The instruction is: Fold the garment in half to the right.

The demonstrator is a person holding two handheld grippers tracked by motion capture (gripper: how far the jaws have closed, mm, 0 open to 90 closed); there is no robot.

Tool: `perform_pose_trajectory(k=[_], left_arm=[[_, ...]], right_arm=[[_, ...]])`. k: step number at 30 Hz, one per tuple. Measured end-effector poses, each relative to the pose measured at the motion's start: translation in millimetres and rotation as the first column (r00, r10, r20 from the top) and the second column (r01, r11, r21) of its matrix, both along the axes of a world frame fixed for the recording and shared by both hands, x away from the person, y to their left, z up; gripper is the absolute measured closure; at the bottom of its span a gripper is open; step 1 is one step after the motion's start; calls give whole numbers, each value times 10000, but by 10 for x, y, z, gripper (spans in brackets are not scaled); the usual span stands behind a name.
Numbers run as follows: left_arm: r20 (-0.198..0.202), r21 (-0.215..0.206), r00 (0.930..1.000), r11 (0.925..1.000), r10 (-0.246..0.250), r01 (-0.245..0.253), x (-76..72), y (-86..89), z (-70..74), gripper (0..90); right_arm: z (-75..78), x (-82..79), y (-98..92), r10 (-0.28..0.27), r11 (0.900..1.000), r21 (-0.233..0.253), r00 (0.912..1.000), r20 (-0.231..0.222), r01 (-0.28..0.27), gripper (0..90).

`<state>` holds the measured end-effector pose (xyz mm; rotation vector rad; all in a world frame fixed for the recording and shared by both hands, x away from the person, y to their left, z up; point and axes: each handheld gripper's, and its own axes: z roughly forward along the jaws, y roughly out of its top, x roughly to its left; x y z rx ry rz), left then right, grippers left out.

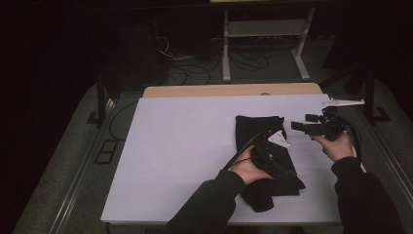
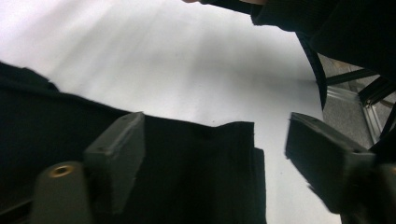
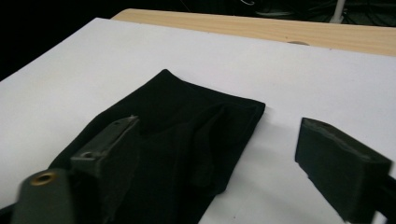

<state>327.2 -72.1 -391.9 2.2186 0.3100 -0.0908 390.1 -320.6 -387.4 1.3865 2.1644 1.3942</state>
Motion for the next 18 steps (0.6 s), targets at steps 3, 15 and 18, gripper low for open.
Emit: perform_pose_trajectory(k=[3,15,18], left_arm=[[-28,-71,9999,9999,101,-102,29,77,11,119],[123,-520,9969,9957,771,-764,84,382,50,0],[272,-550,9954,9944,918,-902,86,470,70,0]], right_arm=[[7,-19,7,4,10000,-58,10000,31,-4,88],[23,-83,77,182,9993,-339,9998,101,-179,0],[24,-100,88,192,9990,-402,9997,116,-188,0]])
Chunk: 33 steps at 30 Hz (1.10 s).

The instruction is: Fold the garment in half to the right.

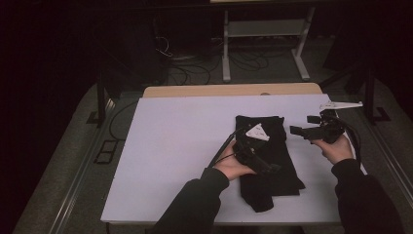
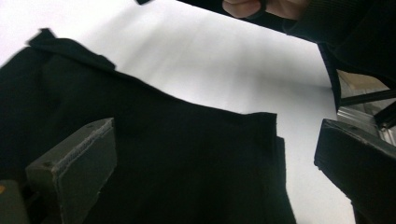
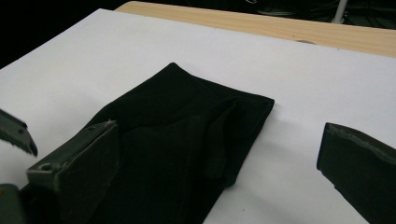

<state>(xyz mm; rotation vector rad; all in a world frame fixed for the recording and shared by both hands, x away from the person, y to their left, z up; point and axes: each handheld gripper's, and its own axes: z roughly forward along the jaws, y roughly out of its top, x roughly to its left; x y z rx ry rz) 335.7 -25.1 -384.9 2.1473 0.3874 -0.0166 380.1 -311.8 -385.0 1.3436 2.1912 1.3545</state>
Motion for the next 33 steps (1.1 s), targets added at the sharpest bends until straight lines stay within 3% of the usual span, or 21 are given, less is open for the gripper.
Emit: perform_pose_trajectory(k=[18,33], left_arm=[[287,-337,9955,9954,902,-892,16,481,54,0],[411,-380,9892,9895,1408,-1393,8,813,80,0]], right_arm=[[33,-133,-4,16,10000,-41,9999,161,-15,0],[54,-266,-163,-258,9996,-106,9992,291,261,0]])
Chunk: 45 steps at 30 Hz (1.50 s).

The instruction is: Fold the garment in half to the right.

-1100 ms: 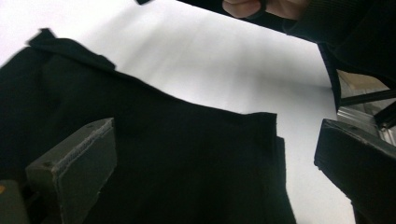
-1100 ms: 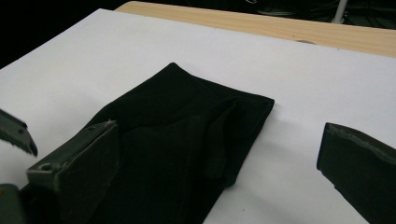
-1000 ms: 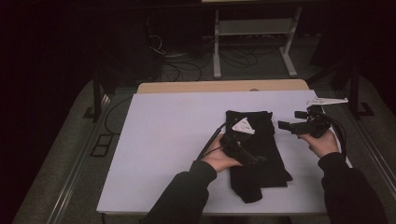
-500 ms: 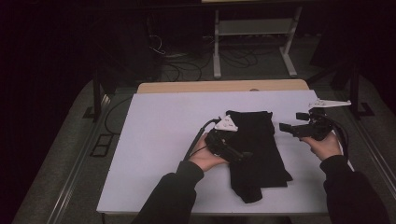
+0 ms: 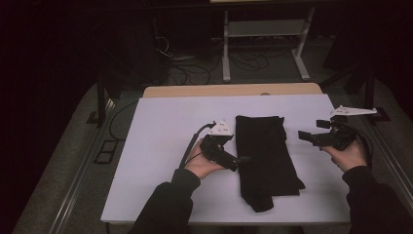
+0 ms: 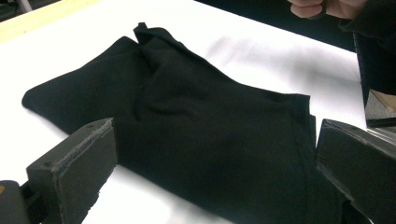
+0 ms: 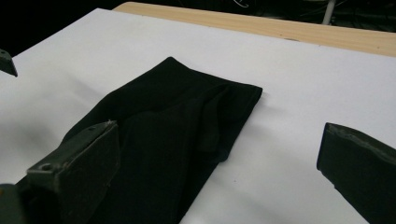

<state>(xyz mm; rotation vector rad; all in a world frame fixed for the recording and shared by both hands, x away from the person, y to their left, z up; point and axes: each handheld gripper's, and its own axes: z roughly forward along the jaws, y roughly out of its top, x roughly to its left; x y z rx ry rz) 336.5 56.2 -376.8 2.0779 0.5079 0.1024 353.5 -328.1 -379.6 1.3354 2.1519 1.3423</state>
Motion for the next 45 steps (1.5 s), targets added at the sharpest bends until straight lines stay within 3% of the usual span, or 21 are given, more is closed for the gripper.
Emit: perform_pose_trajectory(k=[19,36,45], left_arm=[[49,-167,9978,9976,667,-666,-30,365,-17,0],[43,-399,9905,9898,1371,-1369,-71,703,-69,0],[14,-277,9836,9832,1805,-1804,-89,897,-111,0]], right_arm=[[9,-129,-28,156,9998,-116,9998,97,-154,0],[-26,-267,-19,433,9987,-280,9990,107,-430,0],[-47,-329,-17,502,9983,-298,9987,107,-499,0]])
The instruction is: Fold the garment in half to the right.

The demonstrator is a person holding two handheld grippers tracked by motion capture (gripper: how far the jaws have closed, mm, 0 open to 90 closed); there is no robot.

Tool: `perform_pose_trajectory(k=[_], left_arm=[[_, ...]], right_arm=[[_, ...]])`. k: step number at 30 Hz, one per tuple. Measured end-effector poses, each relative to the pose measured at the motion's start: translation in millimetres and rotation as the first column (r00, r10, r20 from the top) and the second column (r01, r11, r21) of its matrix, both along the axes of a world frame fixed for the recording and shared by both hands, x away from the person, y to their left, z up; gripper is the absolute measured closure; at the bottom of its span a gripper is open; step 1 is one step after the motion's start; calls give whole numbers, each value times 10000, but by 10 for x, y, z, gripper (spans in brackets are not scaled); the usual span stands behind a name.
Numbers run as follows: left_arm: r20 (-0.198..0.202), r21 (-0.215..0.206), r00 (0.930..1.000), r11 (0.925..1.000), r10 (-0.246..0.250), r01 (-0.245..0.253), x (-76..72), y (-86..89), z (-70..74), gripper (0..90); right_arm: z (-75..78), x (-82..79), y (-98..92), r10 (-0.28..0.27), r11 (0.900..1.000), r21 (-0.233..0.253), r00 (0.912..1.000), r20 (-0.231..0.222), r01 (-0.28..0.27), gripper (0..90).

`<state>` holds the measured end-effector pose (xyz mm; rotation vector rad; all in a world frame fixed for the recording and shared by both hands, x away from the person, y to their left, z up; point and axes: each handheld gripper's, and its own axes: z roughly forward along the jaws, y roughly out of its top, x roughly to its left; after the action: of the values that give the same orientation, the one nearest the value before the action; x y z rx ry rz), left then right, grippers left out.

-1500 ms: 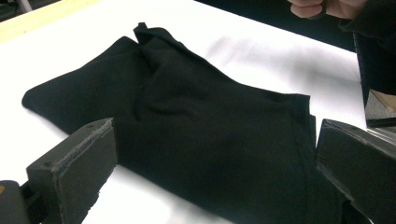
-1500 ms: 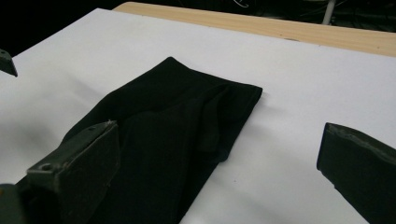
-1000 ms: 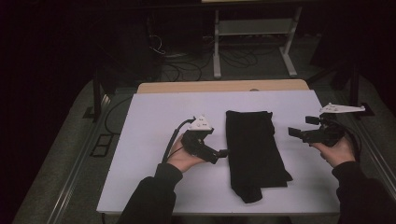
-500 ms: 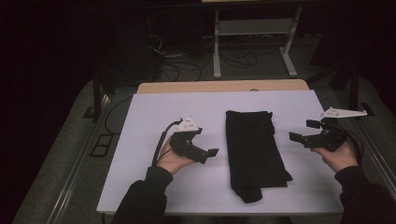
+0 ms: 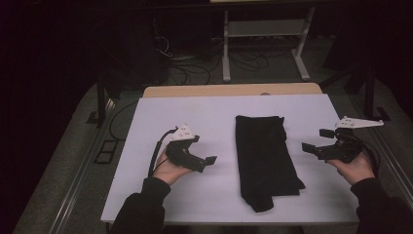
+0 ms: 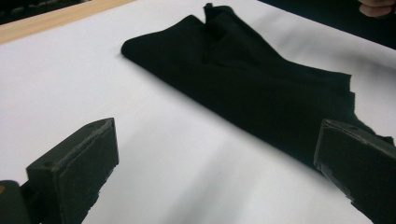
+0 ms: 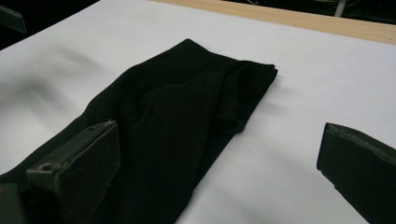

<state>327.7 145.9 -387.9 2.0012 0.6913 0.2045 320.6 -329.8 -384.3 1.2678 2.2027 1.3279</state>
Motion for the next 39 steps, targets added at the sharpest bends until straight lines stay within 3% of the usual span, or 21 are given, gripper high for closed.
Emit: perform_pose_trajectory(k=[25,39], left_arm=[[-123,-242,9947,9945,1018,-1021,-119,543,-111,0],[-183,-373,9878,9871,1549,-1555,-196,820,-190,0]], right_arm=[[-153,-196,6,106,9999,-40,9996,-244,-107,0],[-182,-325,14,235,9997,2,9997,-50,-235,0]])
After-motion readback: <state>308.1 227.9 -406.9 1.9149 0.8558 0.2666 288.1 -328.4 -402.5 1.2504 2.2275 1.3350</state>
